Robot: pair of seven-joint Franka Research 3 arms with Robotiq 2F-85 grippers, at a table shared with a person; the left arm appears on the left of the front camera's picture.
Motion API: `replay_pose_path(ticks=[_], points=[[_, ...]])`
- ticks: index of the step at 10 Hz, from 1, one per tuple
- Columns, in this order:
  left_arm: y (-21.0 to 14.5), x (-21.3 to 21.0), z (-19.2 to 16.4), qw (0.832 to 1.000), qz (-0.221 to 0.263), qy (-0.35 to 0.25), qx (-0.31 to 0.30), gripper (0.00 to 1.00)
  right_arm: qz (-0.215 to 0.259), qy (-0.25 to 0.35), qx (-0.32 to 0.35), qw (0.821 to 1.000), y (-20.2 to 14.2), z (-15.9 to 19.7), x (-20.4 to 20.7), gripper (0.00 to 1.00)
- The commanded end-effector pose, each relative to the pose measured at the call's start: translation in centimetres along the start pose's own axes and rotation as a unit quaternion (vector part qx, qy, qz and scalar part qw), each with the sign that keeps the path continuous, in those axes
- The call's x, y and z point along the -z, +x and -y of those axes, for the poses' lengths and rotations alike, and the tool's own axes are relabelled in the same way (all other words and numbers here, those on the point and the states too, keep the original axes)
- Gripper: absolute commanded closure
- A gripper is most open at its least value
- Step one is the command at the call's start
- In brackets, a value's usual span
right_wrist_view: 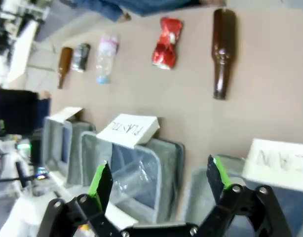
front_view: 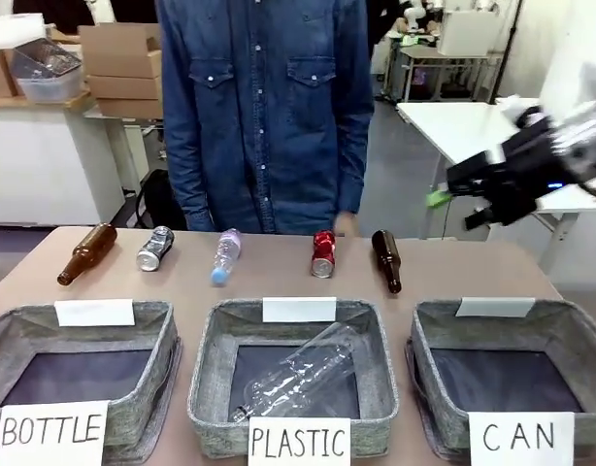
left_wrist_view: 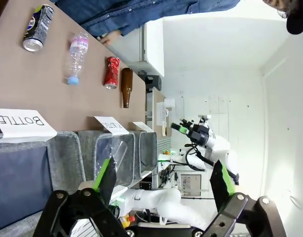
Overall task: Sort the can waste into the basket.
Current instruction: Pick up the can waste from the table and place it in the right Fabric basket.
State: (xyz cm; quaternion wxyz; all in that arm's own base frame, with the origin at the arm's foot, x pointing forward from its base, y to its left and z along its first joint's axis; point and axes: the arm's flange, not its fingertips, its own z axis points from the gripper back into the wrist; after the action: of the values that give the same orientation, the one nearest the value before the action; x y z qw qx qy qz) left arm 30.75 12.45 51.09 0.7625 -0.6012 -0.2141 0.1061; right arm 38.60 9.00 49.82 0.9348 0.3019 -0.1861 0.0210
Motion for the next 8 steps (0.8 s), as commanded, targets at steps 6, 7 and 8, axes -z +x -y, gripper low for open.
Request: replay_pose_path(ticks=[6, 7, 8], points=[[0.0, -0.1, 0.1, 1.0, 0.002, -0.011, 0.012, 0.0, -0.091, -0.24, -0.01, 0.967, 11.5, -7.6, 24.4, 0.0], [0.0, -0.1, 0.1, 1.0, 0.002, -0.011, 0.012, 0.0, -0.092, -0.242, -0.009, 0.966, 11.8, -7.3, 26.4, 0.0], [0.0, -0.1, 0.1, 1.0, 0.002, -0.011, 0.012, 0.0, -0.093, -0.242, -0.006, 0.966, 12.1, -7.0, 27.9, 0.0]])
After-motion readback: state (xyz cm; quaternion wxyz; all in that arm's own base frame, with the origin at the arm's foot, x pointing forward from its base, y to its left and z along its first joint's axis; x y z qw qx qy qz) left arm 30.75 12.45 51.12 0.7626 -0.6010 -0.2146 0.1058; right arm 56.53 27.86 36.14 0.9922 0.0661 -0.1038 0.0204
